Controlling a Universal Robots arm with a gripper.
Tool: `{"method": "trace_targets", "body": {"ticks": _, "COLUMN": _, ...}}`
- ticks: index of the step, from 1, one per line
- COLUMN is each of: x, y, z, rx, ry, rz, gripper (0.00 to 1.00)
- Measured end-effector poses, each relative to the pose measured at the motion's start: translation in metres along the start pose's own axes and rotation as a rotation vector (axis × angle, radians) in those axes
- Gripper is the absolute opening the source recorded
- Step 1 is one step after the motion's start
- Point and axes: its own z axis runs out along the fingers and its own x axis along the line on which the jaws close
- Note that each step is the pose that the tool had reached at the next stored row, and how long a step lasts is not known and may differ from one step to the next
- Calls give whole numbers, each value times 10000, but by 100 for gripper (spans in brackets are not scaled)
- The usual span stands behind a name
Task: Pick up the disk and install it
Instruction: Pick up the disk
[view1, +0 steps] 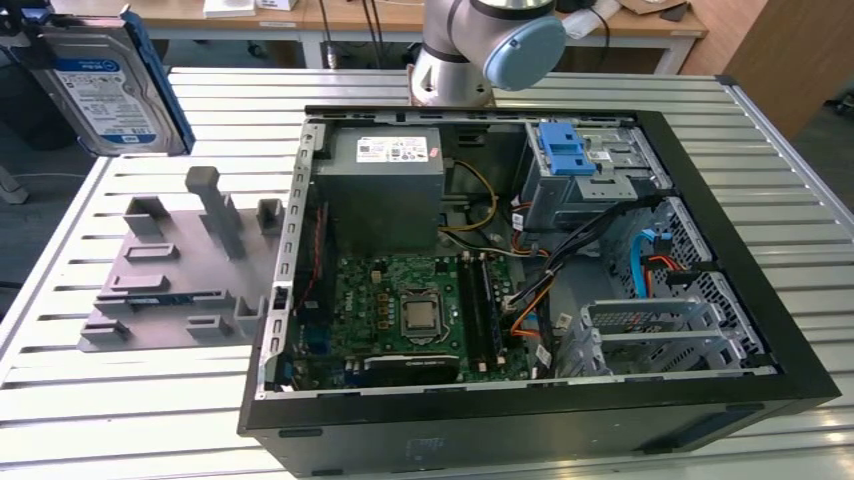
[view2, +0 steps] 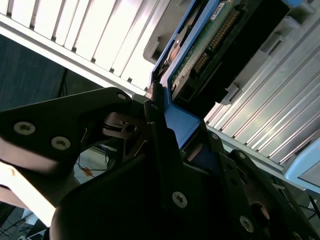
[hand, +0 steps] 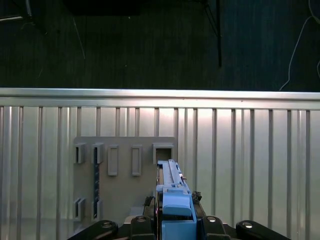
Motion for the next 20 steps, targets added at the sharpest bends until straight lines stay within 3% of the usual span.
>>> {"method": "trace_targets", "body": {"ticks": 13, "x": 0, "y": 3, "z": -11, "rx": -2, "ry": -13, "rz": 0, "gripper": 36}}
{"method": "trace_targets", "body": {"ticks": 20, "x": -4, "y": 3, "z": -169, "rx": -1, "ry": -14, "rz": 1, "gripper": 36}}
